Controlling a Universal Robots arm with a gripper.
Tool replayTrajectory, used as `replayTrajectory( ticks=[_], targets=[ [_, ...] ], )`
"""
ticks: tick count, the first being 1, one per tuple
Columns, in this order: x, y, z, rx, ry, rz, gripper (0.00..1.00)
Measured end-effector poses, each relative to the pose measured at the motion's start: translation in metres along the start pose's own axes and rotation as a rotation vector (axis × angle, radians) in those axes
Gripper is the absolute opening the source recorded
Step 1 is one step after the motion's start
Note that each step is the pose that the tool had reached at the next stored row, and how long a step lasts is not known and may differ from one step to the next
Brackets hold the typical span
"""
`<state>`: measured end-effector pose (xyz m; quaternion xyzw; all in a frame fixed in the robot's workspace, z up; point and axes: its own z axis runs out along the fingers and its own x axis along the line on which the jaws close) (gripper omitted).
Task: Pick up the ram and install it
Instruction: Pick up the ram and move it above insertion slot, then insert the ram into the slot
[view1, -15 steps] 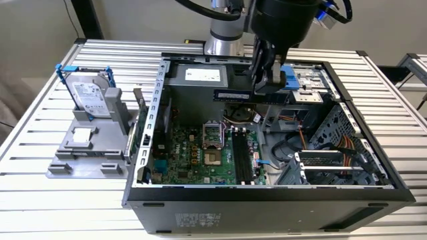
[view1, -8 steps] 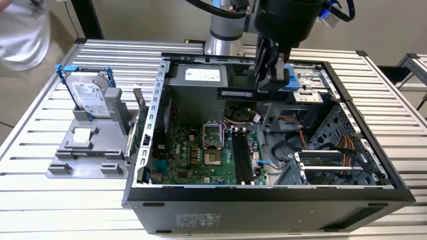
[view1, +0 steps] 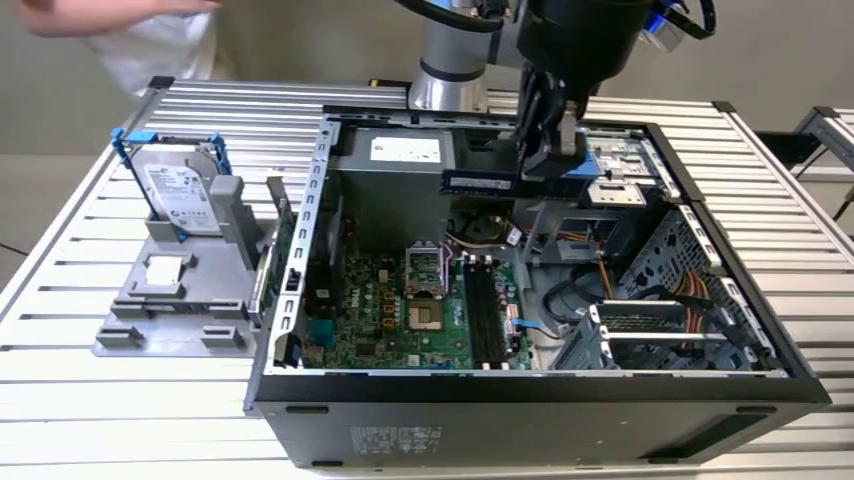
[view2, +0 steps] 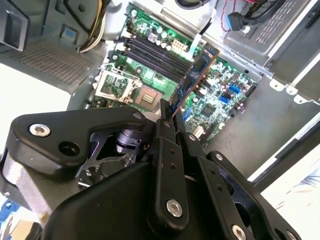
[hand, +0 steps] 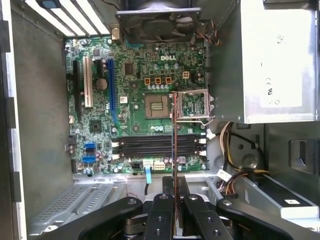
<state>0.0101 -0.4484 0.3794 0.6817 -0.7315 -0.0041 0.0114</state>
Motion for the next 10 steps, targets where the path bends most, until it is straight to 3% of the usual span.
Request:
replayTrajectory(
  ticks=[10],
  targets=[
    [-0.0030, -0.0071, -0.0001, 0.0000, -0.0001, 0.000, 0.00]
  ],
)
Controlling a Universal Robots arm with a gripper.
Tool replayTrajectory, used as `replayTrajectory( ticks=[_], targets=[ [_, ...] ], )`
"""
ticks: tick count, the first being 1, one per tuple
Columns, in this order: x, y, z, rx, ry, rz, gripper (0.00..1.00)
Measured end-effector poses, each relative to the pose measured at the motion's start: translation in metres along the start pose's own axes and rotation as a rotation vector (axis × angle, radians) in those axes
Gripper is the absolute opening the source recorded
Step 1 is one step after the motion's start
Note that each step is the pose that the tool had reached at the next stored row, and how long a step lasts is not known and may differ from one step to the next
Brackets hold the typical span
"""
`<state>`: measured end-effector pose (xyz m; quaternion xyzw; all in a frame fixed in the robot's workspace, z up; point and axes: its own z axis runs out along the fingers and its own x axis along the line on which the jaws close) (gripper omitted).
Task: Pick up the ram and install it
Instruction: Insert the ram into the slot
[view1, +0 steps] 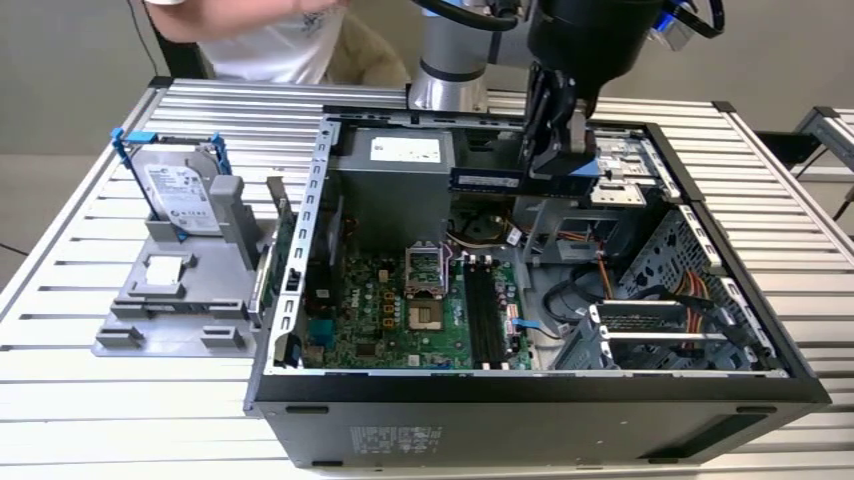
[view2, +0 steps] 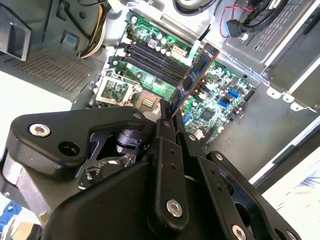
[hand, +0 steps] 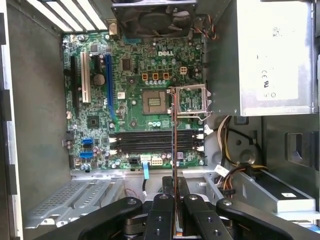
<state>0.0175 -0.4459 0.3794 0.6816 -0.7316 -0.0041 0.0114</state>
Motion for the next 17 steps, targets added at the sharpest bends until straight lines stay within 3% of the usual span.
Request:
replayTrajectory(
  ticks=[12, 17],
  targets=[
    [-0.0009, -0.0131, -0.0003, 0.0000, 0.0001, 0.000, 0.00],
    [-0.0010, -0.0139, -0.0003, 0.0000, 0.0000, 0.000, 0.00]
  ],
)
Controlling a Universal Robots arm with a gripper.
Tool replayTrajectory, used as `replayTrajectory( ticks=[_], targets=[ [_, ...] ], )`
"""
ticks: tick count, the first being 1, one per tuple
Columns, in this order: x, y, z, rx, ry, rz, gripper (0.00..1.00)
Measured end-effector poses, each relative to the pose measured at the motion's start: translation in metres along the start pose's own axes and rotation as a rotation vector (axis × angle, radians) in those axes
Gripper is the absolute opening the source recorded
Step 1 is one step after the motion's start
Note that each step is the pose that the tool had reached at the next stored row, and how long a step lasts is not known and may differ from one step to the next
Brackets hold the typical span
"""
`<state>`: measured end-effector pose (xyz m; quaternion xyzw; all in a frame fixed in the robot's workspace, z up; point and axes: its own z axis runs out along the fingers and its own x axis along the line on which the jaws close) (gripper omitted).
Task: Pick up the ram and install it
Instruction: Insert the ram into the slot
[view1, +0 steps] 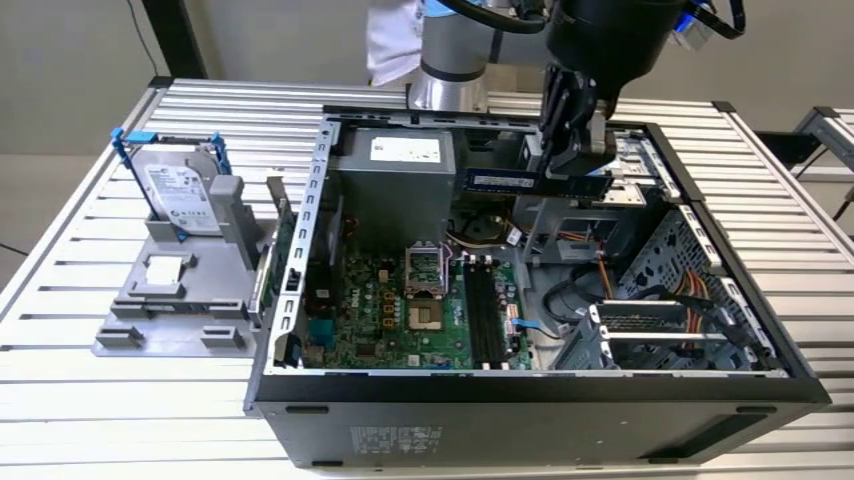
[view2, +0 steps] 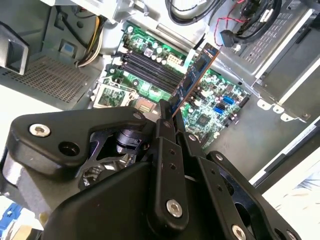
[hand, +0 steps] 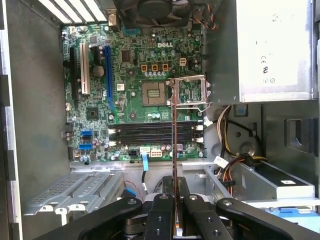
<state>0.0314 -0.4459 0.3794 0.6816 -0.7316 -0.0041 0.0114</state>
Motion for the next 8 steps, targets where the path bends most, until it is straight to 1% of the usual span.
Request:
replayTrajectory(
  ticks=[3, 8],
  targets=[
    [0.0000, -0.0001, 0.0000, 0.0000, 0.0000, 0.002, 0.00],
    [0.0000, -0.0001, 0.0000, -0.0003, -0.0007, 0.030, 0.00]
  ],
)
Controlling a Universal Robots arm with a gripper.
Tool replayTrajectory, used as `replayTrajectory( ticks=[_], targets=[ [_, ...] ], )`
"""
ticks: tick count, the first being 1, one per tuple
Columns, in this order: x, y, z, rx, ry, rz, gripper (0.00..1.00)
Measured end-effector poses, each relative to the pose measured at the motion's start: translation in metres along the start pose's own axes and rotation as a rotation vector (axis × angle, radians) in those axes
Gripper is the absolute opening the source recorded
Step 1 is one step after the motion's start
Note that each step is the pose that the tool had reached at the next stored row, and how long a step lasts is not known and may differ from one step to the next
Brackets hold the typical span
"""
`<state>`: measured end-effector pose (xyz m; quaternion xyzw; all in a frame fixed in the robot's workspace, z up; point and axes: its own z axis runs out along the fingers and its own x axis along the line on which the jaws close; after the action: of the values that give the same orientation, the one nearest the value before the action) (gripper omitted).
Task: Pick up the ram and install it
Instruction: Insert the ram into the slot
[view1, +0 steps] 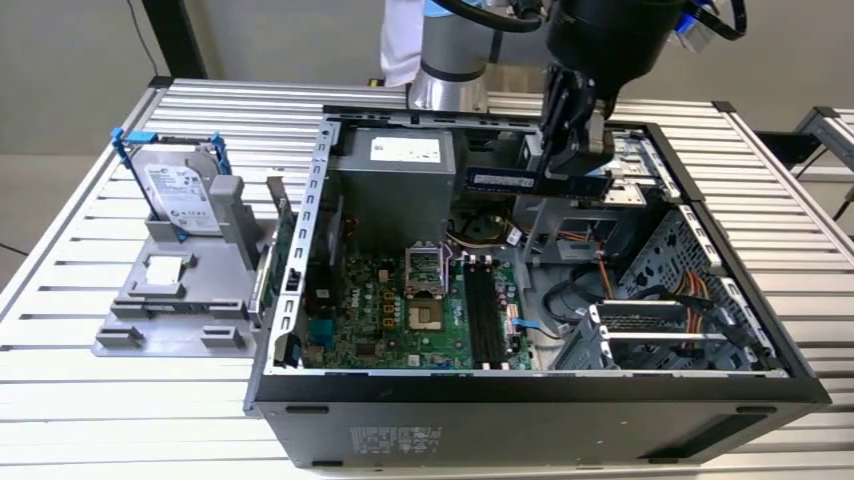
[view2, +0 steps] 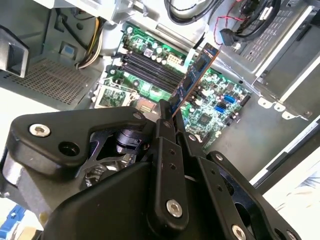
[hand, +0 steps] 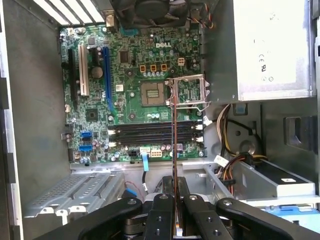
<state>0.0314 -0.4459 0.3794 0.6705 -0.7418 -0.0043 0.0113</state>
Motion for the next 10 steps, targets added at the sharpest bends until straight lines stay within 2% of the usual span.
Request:
replayTrajectory(
  ticks=[10],
  targets=[
    [-0.0002, 0.0000, 0.0000, -0.0009, -0.0019, 0.085, 0.00]
  ],
)
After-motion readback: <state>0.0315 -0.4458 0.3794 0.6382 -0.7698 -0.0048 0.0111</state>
